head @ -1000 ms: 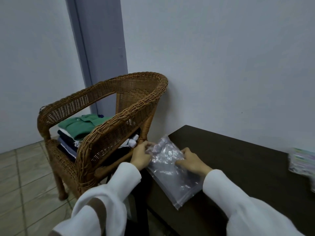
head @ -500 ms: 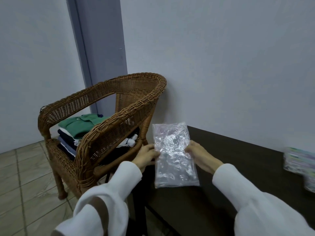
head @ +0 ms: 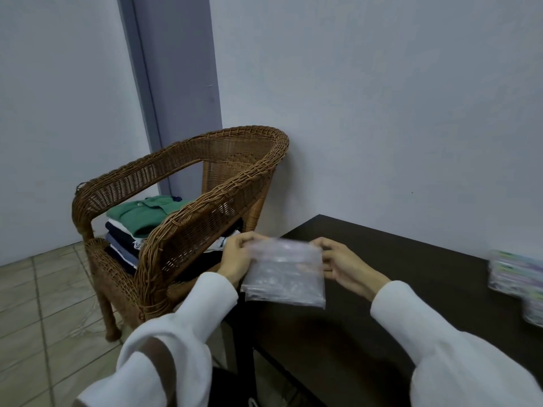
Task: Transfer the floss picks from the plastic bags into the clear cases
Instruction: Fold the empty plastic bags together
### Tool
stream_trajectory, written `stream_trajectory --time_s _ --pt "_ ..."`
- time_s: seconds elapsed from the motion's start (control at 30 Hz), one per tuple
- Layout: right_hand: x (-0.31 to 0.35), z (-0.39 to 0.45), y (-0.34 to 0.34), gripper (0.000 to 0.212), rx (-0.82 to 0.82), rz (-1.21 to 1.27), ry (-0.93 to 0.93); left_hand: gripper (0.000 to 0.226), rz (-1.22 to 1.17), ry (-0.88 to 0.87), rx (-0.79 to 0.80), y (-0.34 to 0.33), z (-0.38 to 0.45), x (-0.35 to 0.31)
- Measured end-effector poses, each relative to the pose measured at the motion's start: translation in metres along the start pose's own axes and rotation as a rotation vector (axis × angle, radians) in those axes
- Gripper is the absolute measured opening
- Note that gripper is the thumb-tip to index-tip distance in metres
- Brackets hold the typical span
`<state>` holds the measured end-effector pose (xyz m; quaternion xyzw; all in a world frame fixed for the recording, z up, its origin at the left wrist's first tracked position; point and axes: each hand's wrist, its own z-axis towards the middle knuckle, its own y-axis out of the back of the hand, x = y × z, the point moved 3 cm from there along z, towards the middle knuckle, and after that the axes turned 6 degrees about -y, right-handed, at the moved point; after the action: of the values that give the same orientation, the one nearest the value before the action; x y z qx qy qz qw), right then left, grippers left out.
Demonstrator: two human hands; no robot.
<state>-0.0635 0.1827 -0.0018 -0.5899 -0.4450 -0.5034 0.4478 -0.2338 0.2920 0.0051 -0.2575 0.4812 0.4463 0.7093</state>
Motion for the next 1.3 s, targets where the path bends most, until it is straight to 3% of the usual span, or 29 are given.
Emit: stream_trajectory --time_s 0.17,0.33,0.43,0.53,0.6,0.7,0.8,0.9,1.03,1.13,1.2,1.3 --pt "-0.001 0.0 -0.004 0.023 -0.025 -0.005 0.034 0.018 -0.07 -0.04 0.038 0.002 -0.008 -0.008" --pt "0.003 0.001 -0.007 0.03 -0.101 0.01 0.056 0.039 -0.265 0.304 0.047 0.0 -0.008 -0.006" --pt "0.007 -0.001 -0.011 0.03 -0.139 0.029 0.052 0.039 -0.193 0.401 0.153 0.001 -0.01 0.005" --pt "0.006 -0.002 -0.019 0.023 -0.103 0.172 0.007 0.044 -0.085 0.338 0.149 0.009 -0.008 0.014" --pt "0.003 -0.005 -0.025 0.024 0.011 0.258 -0.084 0.041 -0.114 0.281 0.121 0.015 -0.009 0.011" --pt "-0.006 -0.004 -0.034 0.04 0.138 0.106 -0.144 0.044 -0.106 0.231 0.118 0.023 -0.013 0.007" --pt "-0.006 -0.001 -0.042 0.051 0.084 0.034 -0.097 0.046 -0.094 0.218 0.104 0.036 -0.019 0.002" --pt "-0.005 0.0 -0.057 0.04 0.121 -0.07 -0.024 0.037 -0.122 0.188 0.119 0.049 -0.031 -0.007" --pt "-0.006 -0.004 -0.085 0.033 0.119 -0.144 0.089 0.022 -0.138 0.166 -0.031 0.079 -0.049 -0.013" --pt "-0.008 -0.007 -0.104 0.035 0.092 -0.133 0.141 0.017 -0.188 0.257 -0.138 0.093 -0.059 -0.016" --pt "-0.012 -0.007 -0.11 0.036 0.007 -0.148 0.177 0.014 -0.331 0.407 -0.212 0.096 -0.068 -0.013" --pt "-0.023 -0.013 -0.119 0.035 -0.086 -0.222 0.236 0.047 -0.553 0.632 -0.228 0.099 -0.088 -0.001"
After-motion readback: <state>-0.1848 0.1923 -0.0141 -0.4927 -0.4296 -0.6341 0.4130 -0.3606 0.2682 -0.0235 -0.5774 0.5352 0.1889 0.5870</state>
